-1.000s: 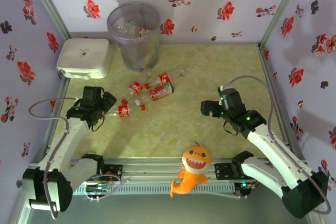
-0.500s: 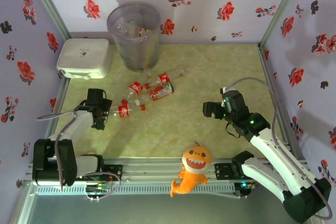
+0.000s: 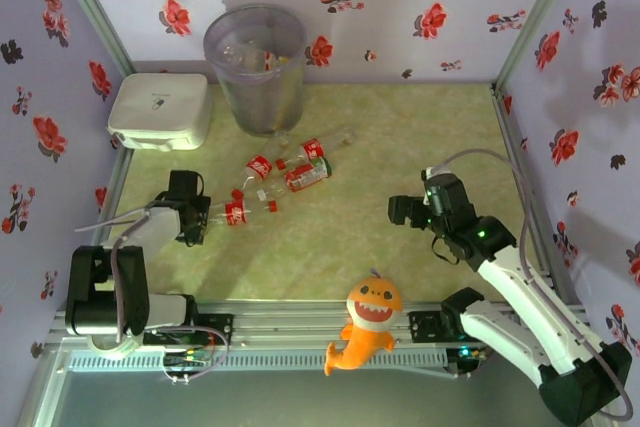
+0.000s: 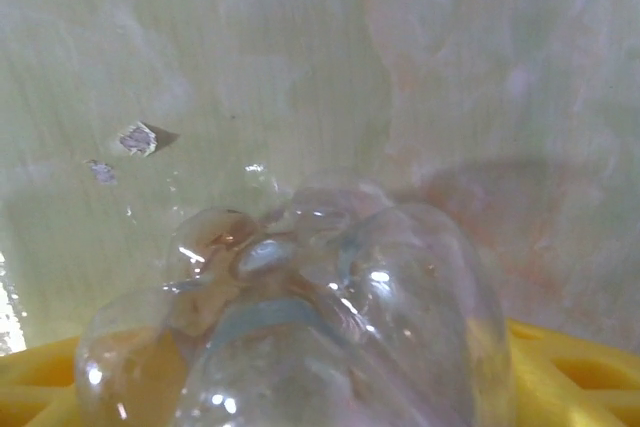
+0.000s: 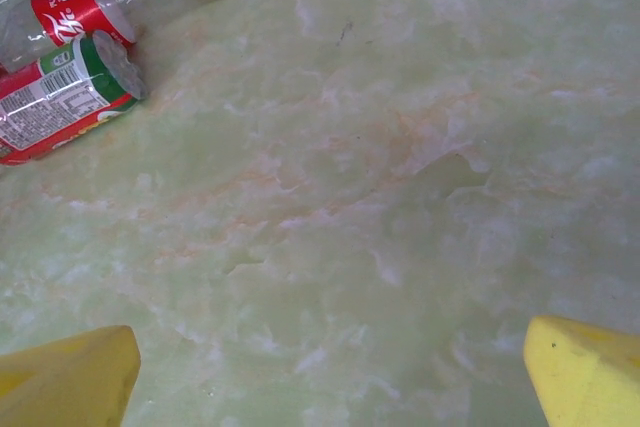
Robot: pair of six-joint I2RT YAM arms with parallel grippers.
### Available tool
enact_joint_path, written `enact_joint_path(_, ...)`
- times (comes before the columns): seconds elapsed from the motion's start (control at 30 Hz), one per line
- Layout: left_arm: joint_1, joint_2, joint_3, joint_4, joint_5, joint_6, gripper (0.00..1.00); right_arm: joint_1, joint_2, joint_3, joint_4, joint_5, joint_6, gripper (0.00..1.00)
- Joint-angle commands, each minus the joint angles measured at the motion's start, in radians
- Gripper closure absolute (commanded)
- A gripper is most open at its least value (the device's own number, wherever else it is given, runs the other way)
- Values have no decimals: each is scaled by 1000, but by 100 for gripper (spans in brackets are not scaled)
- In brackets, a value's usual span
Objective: Put the plastic bottles in the bin
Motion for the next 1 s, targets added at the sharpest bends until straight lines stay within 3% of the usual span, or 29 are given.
enact_joint_path(0.0, 8, 69, -56, 171, 9, -34, 30, -6, -38, 10, -51, 36, 17, 1)
enact_joint_path(0.4, 12, -65, -76, 111, -11, -41, 53, -6, -77, -9, -68, 51, 41, 1)
enact_joint_path(0.77, 34, -242, -14, -32, -43, 43, 61, -6, -80, -6, -59, 46, 43, 1)
enact_joint_path(0.97, 48, -318, 23, -105, -43, 66, 71, -5, -83, -1, -66, 45, 41, 1)
